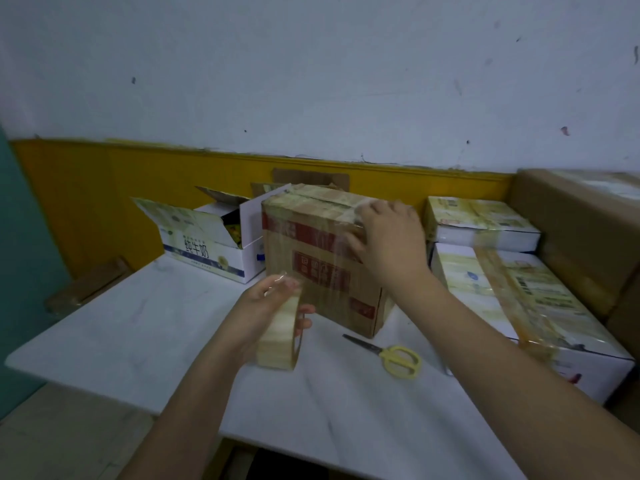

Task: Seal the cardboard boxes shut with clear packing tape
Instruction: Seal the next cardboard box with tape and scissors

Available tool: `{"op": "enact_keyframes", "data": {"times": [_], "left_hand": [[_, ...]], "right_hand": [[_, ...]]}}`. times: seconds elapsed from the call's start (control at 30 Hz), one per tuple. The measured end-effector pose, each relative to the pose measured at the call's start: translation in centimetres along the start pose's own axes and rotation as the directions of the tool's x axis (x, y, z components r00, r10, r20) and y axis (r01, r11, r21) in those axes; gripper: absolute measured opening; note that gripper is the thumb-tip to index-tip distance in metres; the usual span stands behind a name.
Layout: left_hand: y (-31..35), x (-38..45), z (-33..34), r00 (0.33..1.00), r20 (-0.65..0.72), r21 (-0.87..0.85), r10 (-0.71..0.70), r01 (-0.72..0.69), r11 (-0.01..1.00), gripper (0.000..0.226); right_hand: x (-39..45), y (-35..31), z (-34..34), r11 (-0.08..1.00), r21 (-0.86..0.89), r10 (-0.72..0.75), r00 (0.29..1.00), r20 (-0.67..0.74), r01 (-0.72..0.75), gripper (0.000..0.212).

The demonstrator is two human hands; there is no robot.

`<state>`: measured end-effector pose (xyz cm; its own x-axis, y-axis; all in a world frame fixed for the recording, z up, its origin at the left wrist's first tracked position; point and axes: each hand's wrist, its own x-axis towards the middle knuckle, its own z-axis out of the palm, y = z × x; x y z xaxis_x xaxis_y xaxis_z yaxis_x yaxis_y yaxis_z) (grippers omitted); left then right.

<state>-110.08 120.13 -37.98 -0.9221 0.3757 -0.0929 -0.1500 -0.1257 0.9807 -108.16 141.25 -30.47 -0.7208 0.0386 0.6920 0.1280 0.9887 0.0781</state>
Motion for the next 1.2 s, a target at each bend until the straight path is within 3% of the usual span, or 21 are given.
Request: {"op": "enact_keyframes", "data": {"times": [0.07,0.2,0.33,0.67,0.8,0.87,0.97,1.07,1.2], "left_hand": [[-0.1,-0.2,-0.1,1.000,-0.004,0.007,0.007,-0.007,1.000,0.033],[-0.2,-0.1,0.2,1.000,-0.003,0.048,0.021,-0.021,0.999,0.030],[0.0,0.1,0.5,1.000,0.000,0.041,0.011,-0.011,0.999,0.027],[0.3,-0.6,0.3,0.997,0.052,-0.025,-0.056,0.057,0.998,0.026],[0.7,-1.6,0.7,0.996,0.069,-0.035,-0.063,0.066,0.997,0.027],[0.9,-2.1,0.9,0.995,0.083,-0.058,-0.063,0.067,0.996,0.028],[1.4,-3.1,0.5,0.991,0.130,-0.106,-0.023,0.036,0.994,0.027],[1.6,-4.2,-0.2,0.989,0.149,-0.096,0.019,-0.005,0.995,0.025],[1.0,-5.5,-0.4,0.993,0.105,-0.066,0.047,-0.041,0.997,0.022]], "right_hand": [[-0.9,-0.1,2.3,1.000,-0.004,-0.017,0.998,0.060,0.017,0.046],[-0.7,0.4,2.9,0.999,0.036,-0.023,0.999,-0.029,0.024,0.046],[0.2,1.8,2.0,0.993,0.115,0.002,1.000,-0.027,0.001,0.044],[4.4,6.3,1.3,0.903,0.390,0.130,0.980,0.152,-0.181,0.036],[7.1,9.0,0.8,0.905,0.350,0.132,0.943,0.307,-0.240,0.040],[8.0,9.1,1.1,0.937,0.282,0.102,0.936,0.337,-0.204,0.035],[7.6,8.1,1.7,0.982,0.170,0.045,0.970,0.239,-0.087,0.037],[5.6,6.8,1.7,0.984,0.179,-0.004,0.991,0.136,-0.021,0.041],[2.7,4.6,0.7,0.997,0.044,-0.074,0.994,0.076,0.070,0.036]]}}
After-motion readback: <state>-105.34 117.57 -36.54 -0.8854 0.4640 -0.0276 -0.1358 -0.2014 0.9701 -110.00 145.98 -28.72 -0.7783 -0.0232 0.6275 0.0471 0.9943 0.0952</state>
